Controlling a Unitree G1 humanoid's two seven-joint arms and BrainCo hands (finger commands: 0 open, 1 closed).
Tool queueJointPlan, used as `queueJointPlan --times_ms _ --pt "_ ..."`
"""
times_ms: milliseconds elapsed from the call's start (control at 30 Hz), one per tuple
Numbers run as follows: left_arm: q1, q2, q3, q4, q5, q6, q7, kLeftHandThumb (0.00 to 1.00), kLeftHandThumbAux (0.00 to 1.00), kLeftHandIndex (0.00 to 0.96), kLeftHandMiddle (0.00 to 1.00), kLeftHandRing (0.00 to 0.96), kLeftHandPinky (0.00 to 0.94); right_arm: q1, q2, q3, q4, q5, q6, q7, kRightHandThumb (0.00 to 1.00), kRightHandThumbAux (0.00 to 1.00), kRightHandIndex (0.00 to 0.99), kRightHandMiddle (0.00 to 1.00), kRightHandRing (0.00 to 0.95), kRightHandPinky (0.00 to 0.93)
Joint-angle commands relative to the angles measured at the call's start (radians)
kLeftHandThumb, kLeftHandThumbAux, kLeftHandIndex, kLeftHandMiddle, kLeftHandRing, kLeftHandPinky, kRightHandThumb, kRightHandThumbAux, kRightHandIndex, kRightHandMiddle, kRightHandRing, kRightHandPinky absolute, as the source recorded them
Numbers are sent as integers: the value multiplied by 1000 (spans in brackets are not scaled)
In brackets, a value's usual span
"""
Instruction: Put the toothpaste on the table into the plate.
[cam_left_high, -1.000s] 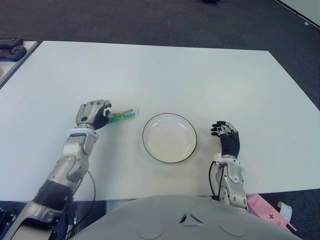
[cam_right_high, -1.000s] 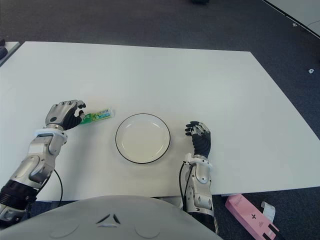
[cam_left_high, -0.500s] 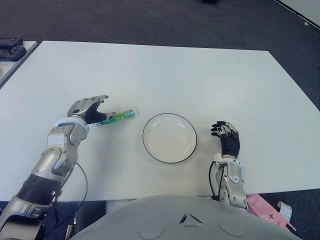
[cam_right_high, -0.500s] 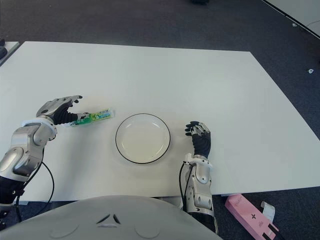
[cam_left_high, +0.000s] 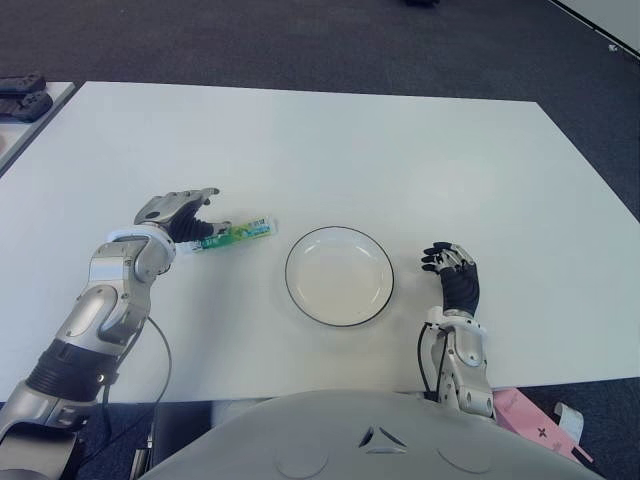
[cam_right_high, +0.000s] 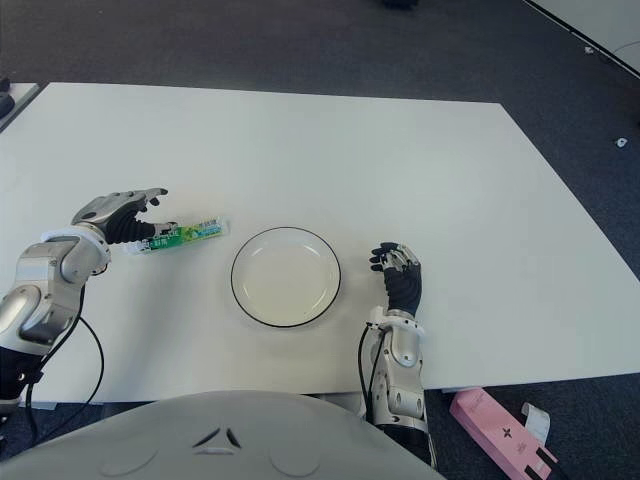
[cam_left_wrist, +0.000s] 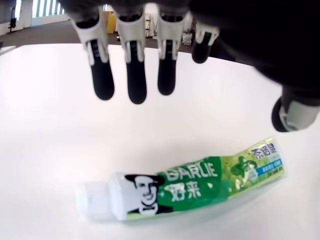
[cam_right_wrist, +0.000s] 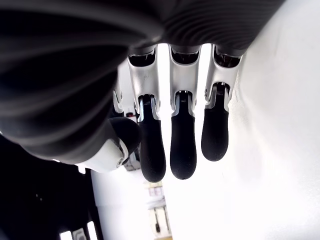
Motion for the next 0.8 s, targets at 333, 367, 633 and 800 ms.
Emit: queueJointPlan --times_ms 333,367,633,800 --pt "-31 44 -25 47 -39 -97 -87 338 318 15 222 260 312 23 41 4 39 10 53 -3 709 724 429 528 520 520" --pt "-34 47 -27 55 -43 -109 -91 338 310 15 219 255 308 23 41 4 39 11 52 -2 709 724 429 529 521 519" --pt "-69 63 -56 127 -56 -181 -115 346 278 7 185 236 317 27 41 3 41 11 41 4 709 724 429 533 525 522" --pt "-101 51 -102 200 -37 -217 -110 361 257 1 167 219 295 30 44 2 38 5 46 -4 709 724 429 535 530 529"
